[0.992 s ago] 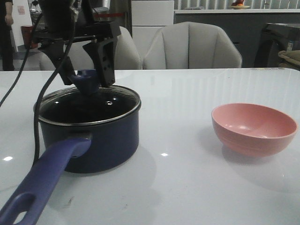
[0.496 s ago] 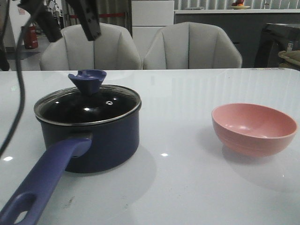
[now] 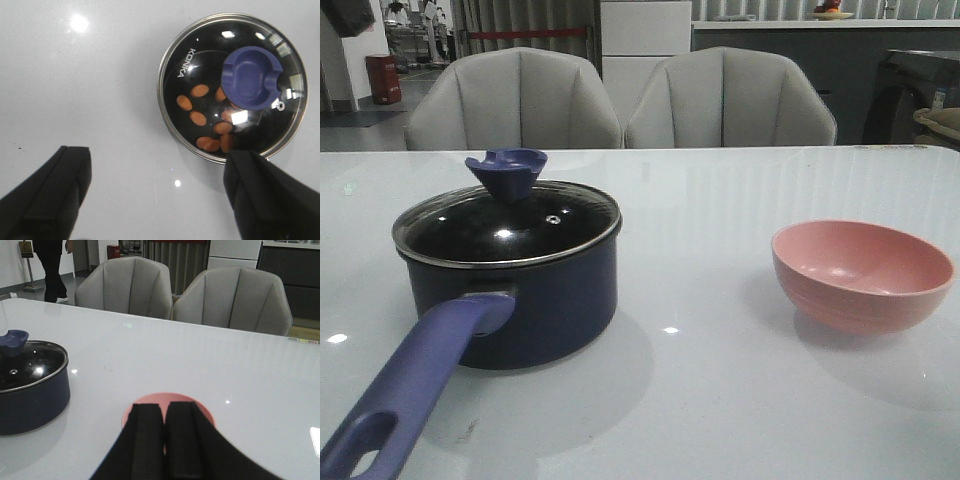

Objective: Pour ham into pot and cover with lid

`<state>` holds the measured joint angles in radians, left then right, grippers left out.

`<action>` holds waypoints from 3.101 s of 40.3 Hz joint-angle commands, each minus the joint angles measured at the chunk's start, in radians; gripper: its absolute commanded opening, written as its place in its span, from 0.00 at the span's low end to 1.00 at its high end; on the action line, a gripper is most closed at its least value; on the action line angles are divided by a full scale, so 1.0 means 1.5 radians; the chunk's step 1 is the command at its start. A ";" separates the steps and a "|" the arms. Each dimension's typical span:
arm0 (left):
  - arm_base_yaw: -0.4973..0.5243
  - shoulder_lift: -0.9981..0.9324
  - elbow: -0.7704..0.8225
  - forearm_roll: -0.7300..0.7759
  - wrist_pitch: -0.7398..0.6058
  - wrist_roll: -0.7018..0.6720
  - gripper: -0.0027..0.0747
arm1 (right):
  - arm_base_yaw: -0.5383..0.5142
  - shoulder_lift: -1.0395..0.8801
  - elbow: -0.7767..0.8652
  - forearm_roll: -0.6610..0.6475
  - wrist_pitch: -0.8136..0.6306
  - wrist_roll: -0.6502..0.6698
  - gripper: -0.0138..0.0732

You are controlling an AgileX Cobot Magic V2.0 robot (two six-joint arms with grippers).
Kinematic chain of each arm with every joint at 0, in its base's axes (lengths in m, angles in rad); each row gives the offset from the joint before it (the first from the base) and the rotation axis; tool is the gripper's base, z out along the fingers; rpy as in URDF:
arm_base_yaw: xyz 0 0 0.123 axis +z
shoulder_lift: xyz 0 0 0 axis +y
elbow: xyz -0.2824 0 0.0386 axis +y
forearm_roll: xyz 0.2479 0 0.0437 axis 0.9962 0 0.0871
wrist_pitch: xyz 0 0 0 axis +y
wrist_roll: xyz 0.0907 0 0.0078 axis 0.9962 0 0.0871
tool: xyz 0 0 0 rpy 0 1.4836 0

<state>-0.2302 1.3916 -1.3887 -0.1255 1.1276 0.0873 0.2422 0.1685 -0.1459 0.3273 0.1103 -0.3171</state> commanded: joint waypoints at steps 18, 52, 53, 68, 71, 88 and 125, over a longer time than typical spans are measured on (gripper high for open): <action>0.000 -0.407 0.339 -0.005 -0.299 0.002 0.78 | 0.003 0.005 -0.018 0.003 -0.047 -0.004 0.33; 0.000 -0.935 0.681 0.009 -0.456 0.002 0.58 | 0.003 0.005 -0.018 0.003 -0.047 -0.004 0.33; 0.000 -0.935 0.681 0.009 -0.464 0.002 0.50 | 0.003 0.005 -0.018 0.003 -0.047 -0.004 0.33; 0.000 -0.935 0.685 0.009 -0.487 0.002 0.22 | 0.003 0.005 -0.018 0.003 -0.047 -0.004 0.33; 0.000 -0.935 0.685 0.009 -0.487 0.002 0.22 | 0.003 0.005 -0.018 0.003 -0.047 -0.004 0.33; 0.005 -0.935 0.723 0.022 -0.552 0.002 0.22 | 0.003 0.005 -0.018 0.003 -0.047 -0.004 0.33; 0.126 -0.947 0.951 0.098 -0.817 -0.142 0.22 | 0.003 0.005 -0.018 0.003 -0.047 -0.004 0.33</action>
<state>-0.0416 -0.0070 0.0074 0.0190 -0.0175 -0.1143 0.2422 0.1662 -0.1459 0.3273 0.1103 -0.3171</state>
